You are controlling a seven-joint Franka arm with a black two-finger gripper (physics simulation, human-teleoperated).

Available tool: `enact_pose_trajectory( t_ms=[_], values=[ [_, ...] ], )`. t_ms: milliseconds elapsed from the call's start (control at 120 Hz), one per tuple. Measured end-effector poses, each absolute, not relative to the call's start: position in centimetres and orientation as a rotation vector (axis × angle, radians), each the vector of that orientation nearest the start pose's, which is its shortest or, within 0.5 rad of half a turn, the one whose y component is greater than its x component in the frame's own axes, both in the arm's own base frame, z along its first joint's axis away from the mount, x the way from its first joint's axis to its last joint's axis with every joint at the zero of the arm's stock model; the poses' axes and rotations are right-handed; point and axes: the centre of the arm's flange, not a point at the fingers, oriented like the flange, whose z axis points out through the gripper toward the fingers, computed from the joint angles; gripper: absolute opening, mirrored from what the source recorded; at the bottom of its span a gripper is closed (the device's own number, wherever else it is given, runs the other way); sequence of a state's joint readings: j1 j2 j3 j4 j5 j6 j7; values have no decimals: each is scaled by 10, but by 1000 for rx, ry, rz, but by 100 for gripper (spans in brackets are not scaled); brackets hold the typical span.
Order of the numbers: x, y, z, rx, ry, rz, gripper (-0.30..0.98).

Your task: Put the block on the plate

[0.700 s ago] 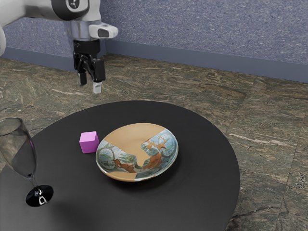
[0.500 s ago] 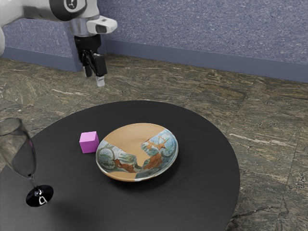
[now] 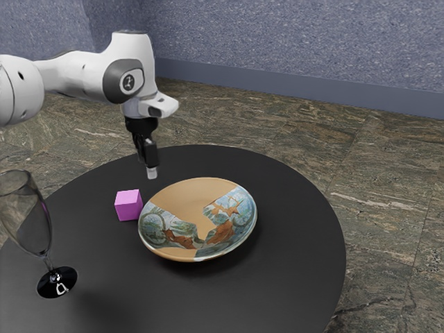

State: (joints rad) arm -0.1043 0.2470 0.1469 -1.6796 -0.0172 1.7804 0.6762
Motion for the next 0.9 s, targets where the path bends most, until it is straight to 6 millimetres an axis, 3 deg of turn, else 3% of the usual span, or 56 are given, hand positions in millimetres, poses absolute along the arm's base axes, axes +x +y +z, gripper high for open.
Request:
enact_pose_trajectory(
  t_ms=[325,567,667,900],
  values=[
    [618,94,428,-2927,1150,61,69],
    [612,122,415,-2836,1328,38,69],
    [611,142,413,-2808,1369,22,69],
    [629,163,393,-2744,1485,25,69]
  ],
)
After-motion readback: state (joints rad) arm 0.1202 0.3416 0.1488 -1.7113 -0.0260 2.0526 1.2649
